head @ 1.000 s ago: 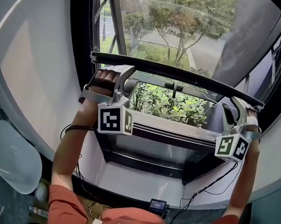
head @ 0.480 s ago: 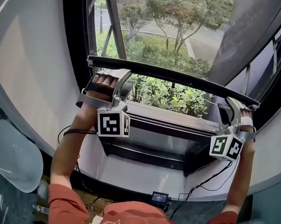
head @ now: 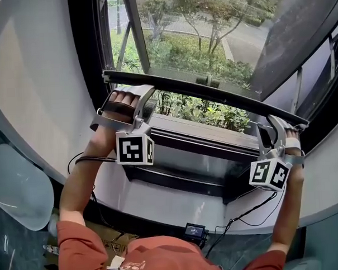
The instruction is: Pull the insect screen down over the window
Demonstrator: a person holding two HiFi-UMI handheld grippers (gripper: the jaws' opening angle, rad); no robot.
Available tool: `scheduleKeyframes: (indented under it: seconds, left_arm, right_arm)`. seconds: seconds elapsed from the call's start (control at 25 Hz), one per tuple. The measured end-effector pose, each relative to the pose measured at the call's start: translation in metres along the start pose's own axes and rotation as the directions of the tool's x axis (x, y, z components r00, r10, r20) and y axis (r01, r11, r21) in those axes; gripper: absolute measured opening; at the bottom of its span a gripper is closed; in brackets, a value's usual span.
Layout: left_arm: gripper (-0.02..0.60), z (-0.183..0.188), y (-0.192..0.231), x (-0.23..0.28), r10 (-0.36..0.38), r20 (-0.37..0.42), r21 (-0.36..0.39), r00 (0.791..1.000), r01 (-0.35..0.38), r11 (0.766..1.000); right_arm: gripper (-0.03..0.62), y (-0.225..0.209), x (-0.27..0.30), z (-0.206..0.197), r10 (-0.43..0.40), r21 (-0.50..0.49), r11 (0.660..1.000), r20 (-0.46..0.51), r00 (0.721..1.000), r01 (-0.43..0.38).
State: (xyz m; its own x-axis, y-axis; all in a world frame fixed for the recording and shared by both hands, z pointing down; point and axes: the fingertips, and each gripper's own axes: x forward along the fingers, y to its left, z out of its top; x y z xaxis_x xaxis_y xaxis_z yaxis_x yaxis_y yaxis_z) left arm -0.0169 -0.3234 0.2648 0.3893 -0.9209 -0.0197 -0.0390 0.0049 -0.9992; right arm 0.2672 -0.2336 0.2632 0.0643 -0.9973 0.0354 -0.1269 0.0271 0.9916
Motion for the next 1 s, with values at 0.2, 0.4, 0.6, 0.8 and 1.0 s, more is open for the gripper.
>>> scheduleKeyframes:
  seconds: [0.2,0.4,0.6,0.8,1.0]
  left_arm:
    - [0.196,0.0,-0.034,-0.003,-0.052,0.007,-0.007,0.999,0.052,0.999]
    - [0.196,0.0,-0.059,-0.007,-0.097,0.008,-0.017,0.995,0.098,0.995]
    - [0.196,-0.001,-0.08,-0.007,-0.131,0.007,-0.023,0.991,0.131,0.991]
    - [0.196,-0.001,-0.104,-0.011,-0.17,0.01,-0.033,0.985,0.171,0.985]
    - [0.196,-0.001,-0.113,-0.011,-0.184,0.011,-0.04,0.983,0.184,0.982]
  right_arm:
    - [0.178,0.035,-0.001,-0.005,0.051,0.018,0.999,-0.005,0.999,-0.05]
    - [0.179,0.06,-0.003,-0.007,0.093,0.04,0.995,-0.008,0.996,-0.093]
    - [0.183,0.08,-0.002,-0.009,0.125,0.061,0.99,-0.006,0.992,-0.124]
    - [0.183,0.102,-0.005,-0.011,0.165,0.088,0.982,-0.006,0.986,-0.164]
    - [0.184,0.112,-0.005,-0.011,0.185,0.133,0.974,0.003,0.983,-0.183]
